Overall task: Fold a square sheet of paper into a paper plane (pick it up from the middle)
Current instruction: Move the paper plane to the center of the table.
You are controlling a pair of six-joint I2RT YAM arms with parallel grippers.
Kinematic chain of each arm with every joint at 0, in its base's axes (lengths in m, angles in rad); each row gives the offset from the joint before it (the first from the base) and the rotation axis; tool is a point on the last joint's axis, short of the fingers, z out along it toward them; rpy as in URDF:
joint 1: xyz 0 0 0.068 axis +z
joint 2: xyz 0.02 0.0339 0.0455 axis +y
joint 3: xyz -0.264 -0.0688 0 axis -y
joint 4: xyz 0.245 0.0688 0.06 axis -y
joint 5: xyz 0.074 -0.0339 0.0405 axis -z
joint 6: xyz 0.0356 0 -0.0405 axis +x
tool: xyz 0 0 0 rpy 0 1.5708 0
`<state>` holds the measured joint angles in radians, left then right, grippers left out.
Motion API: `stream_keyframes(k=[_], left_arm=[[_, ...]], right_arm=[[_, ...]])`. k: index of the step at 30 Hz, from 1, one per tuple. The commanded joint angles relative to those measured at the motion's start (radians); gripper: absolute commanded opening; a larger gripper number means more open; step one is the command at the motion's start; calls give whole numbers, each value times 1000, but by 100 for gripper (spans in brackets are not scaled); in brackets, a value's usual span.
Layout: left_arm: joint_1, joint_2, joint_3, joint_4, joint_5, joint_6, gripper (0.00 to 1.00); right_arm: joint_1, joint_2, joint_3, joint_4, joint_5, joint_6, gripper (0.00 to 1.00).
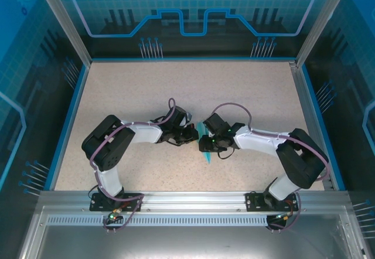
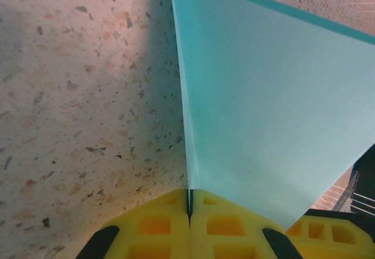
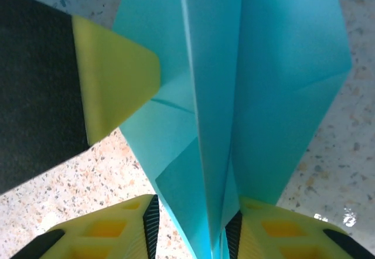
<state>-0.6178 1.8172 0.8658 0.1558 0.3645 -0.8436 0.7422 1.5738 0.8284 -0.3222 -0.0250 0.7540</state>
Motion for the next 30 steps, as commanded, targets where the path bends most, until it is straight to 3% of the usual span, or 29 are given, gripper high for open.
stream_keyframes(k=[1, 10, 21, 30], left_arm=[[7, -12, -5, -6, 21, -23, 1], [44, -136, -12, -134, -54, -24, 34], [84, -313, 2, -483, -342, 2, 54], [90, -328, -4, -528, -370, 8, 60]], right_arm=[[22, 34, 38, -43, 48, -18, 34], [36, 81, 93, -105, 108, -14, 25], [71, 156, 192, -221, 233, 8, 25], [83, 168, 224, -235, 253, 13, 37]])
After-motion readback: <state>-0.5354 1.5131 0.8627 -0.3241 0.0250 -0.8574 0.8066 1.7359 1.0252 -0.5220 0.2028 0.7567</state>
